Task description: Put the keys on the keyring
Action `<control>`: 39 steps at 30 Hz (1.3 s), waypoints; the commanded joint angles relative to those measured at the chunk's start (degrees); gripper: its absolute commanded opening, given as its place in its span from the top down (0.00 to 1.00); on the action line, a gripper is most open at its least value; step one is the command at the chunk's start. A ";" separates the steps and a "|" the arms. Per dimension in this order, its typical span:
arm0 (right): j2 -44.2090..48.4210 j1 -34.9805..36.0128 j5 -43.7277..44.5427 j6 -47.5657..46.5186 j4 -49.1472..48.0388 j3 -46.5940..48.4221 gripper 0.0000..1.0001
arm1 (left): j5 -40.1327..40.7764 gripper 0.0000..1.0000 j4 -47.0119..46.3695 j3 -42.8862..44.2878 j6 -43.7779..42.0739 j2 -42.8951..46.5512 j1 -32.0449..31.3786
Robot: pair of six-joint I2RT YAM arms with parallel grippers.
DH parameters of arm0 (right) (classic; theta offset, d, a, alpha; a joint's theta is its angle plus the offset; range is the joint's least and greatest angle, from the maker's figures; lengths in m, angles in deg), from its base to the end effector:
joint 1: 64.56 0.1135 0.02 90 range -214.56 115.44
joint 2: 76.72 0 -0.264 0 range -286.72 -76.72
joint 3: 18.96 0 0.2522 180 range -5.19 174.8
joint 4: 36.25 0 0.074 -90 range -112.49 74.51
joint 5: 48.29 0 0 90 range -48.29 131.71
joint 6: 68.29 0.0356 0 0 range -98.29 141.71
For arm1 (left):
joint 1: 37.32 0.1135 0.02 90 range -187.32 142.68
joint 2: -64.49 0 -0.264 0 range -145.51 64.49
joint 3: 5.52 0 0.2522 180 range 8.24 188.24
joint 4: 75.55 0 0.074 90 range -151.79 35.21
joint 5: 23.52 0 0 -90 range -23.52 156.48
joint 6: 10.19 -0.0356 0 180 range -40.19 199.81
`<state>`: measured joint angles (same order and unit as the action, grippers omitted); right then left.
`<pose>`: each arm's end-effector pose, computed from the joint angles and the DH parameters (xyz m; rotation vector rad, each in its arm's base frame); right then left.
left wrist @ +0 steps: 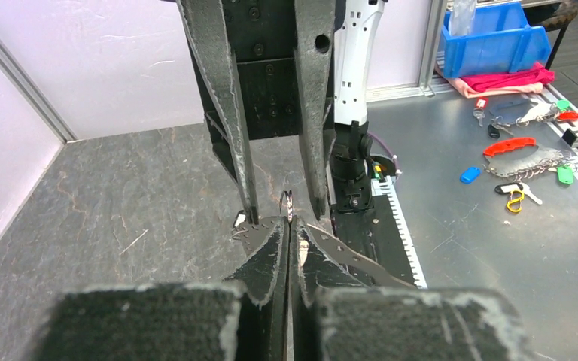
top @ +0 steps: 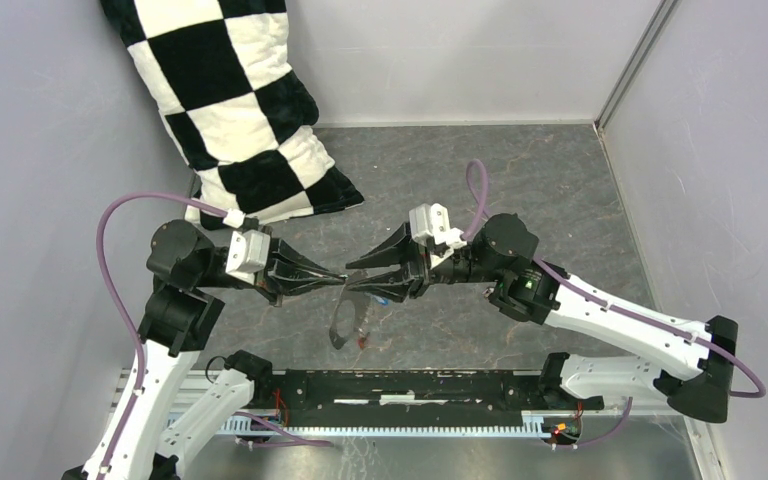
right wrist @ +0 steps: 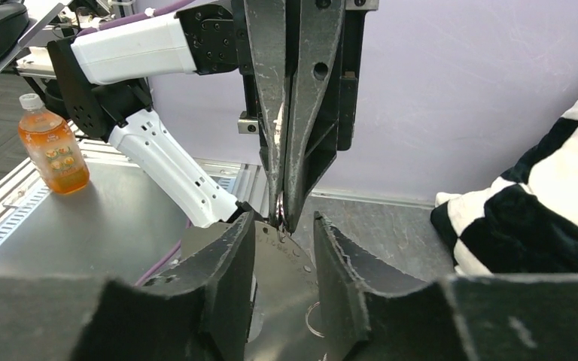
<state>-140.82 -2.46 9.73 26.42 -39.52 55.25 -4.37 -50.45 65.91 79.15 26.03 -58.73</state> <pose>0.1023 0.2336 0.4194 -1.1330 0.9977 1.3285 0.0899 -0.0714 0.4267 1.2655 1.0520 -1.1554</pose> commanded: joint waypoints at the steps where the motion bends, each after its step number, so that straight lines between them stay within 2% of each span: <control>1: -0.27 -0.21 -0.29 1.21 -3.44 -0.26 0.65 | 0.11 0.98 -4.46 -0.44 3.97 0.40 -0.18; 6: 0.11 -0.36 2.55 -0.81 0.26 1.29 0.98 | 0.10 0.98 -3.58 -1.12 3.41 0.83 -0.19; 8: 0.24 -0.37 4.14 -2.23 3.74 2.69 0.99 | -0.04 0.98 2.86 -0.61 -2.69 0.63 -0.14; 12: -0.21 -0.32 7.56 -5.40 13.92 6.17 0.99 | 4.08 0.68 22.10 1.82 -20.89 -1.05 -0.19; 14: -0.86 -0.34 8.68 -7.01 20.18 7.89 0.99 | 5.13 0.56 26.43 2.64 -24.51 -1.87 -0.17; 15: -1.31 -0.32 8.87 -7.69 22.58 8.73 0.99 | 5.70 0.54 27.51 2.93 -25.49 -2.07 -0.21; 19: -3.73 -0.38 9.92 -9.69 31.85 12.61 0.99 | 7.59 0.53 31.02 4.19 -30.39 -2.87 -0.15; 24: -6.70 -0.22 10.35 -10.98 38.13 16.59 0.99 | 7.17 0.63 31.61 5.70 -30.83 -4.80 -0.20; 33: -11.00 0.44 11.05 -11.22 43.36 21.38 0.99 | 5.90 0.71 31.53 4.59 -31.67 -6.03 -0.15; 39: -12.78 1.25 11.01 -11.30 44.85 23.55 0.99 | 7.91 0.67 37.11 6.03 -37.98 -8.88 -0.26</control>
<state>-153.28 -1.95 20.63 15.75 5.72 75.01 2.99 -17.93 70.61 48.09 19.17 -58.73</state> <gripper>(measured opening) 0.014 0.312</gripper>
